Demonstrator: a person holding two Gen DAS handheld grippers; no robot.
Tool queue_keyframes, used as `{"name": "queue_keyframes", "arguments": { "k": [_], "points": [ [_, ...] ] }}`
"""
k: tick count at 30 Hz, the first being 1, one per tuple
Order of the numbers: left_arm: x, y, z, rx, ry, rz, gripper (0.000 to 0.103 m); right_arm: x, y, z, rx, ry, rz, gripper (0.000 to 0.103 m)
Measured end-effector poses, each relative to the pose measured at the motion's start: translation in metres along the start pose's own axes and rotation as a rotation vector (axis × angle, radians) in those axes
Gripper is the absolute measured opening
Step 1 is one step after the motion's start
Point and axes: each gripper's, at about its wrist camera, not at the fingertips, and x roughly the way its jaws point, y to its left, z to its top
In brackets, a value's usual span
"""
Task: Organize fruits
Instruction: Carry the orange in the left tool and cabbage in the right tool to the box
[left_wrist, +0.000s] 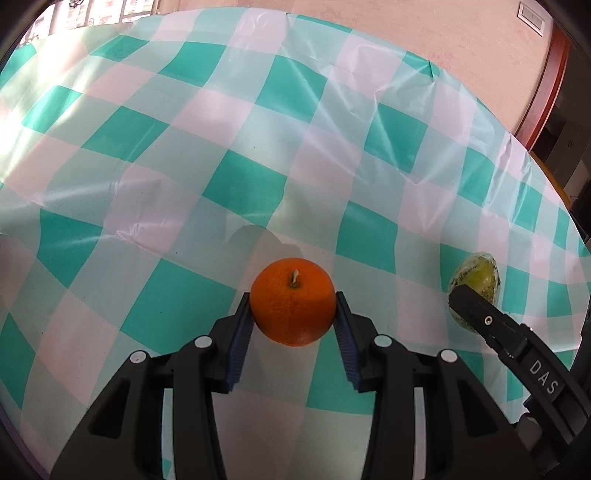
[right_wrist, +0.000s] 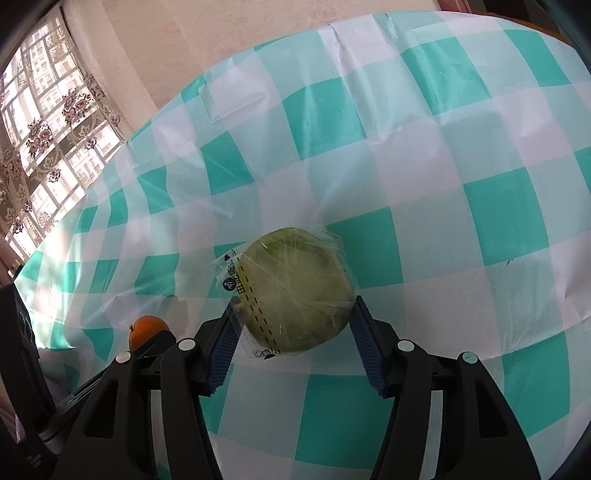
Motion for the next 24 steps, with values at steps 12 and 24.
{"name": "queue_keyframes", "arguments": {
  "k": [12,24],
  "points": [
    [-0.043,-0.015,-0.070,0.001,0.004,-0.021,0.043,-0.046,0.023,-0.063,-0.015,0.003,0.001,0.057],
    [-0.091,-0.004,-0.125,0.038,0.000,-0.038,0.043,-0.095,0.030,-0.117,-0.022,-0.008,0.007,0.057]
  ]
}}
